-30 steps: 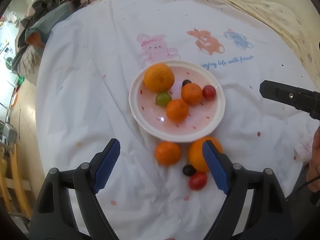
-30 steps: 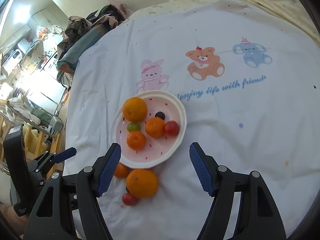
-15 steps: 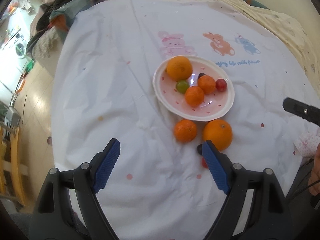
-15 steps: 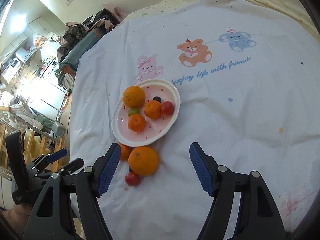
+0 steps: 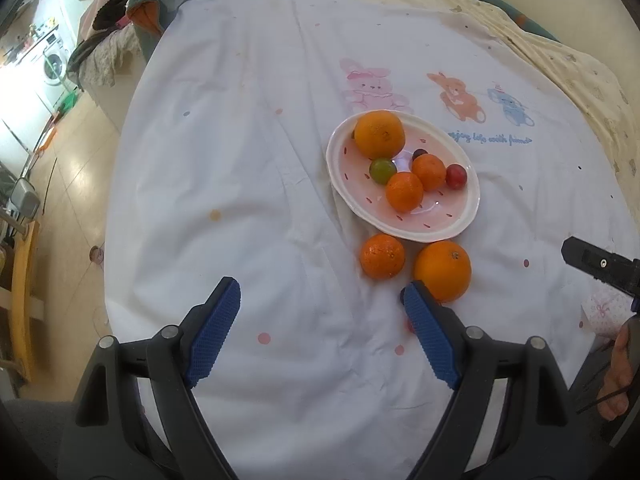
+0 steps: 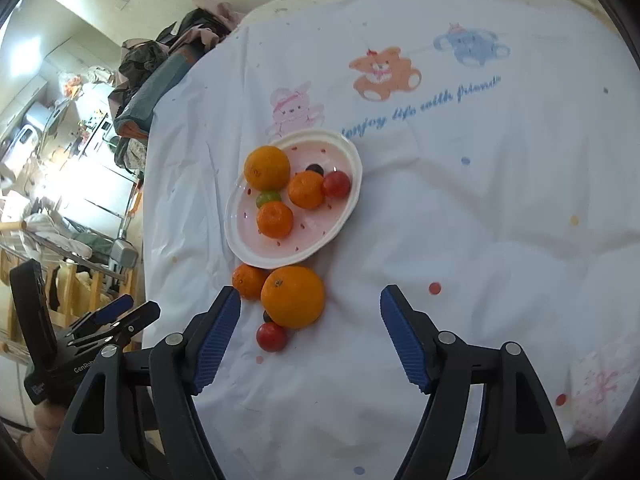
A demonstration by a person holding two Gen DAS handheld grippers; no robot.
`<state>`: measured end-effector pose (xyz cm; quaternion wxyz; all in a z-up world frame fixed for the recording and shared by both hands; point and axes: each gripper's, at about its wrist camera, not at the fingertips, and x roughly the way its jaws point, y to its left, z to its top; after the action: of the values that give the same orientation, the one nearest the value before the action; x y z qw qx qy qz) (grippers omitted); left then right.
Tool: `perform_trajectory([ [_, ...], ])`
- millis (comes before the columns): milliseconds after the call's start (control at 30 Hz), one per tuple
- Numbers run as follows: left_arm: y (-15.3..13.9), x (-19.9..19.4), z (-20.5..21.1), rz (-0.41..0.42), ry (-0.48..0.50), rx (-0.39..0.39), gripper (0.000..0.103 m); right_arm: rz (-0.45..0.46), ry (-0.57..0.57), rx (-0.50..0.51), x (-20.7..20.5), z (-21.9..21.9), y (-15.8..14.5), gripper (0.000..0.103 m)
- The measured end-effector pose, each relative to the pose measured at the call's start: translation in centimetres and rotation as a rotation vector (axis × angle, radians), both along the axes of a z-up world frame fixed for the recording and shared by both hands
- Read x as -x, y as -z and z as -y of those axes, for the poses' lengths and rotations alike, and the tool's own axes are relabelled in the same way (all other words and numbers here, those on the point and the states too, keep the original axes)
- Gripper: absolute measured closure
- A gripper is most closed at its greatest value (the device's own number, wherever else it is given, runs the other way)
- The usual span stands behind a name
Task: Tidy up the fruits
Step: 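Withdraw both grippers from the bowl toward the large orange, then grasp the large orange with the right gripper while the left gripper grasps a mandarin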
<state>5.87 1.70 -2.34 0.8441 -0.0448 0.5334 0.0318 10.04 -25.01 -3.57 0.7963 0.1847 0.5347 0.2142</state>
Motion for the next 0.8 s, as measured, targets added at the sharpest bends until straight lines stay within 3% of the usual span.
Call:
perform_trajectory([
  [367,1.1,-0.9,-1.1,-0.029,-0.084,0.032,0.021,-0.121,0.029,-0.058,-1.8,-0.5,2.8,0.026],
  [533,1.8,-1.6,-1.4,-0.055,-0.103,0.045,0.021,-0.207,-0.04,-0.047,-3.0,-3.0,5.2,0.025],
  [800,2.6,-2.1,-1.3,-0.081,-0.109,0.047,0.021,-0.251,-0.156,0.07,-3.8,-8.6,9.2,0.025],
])
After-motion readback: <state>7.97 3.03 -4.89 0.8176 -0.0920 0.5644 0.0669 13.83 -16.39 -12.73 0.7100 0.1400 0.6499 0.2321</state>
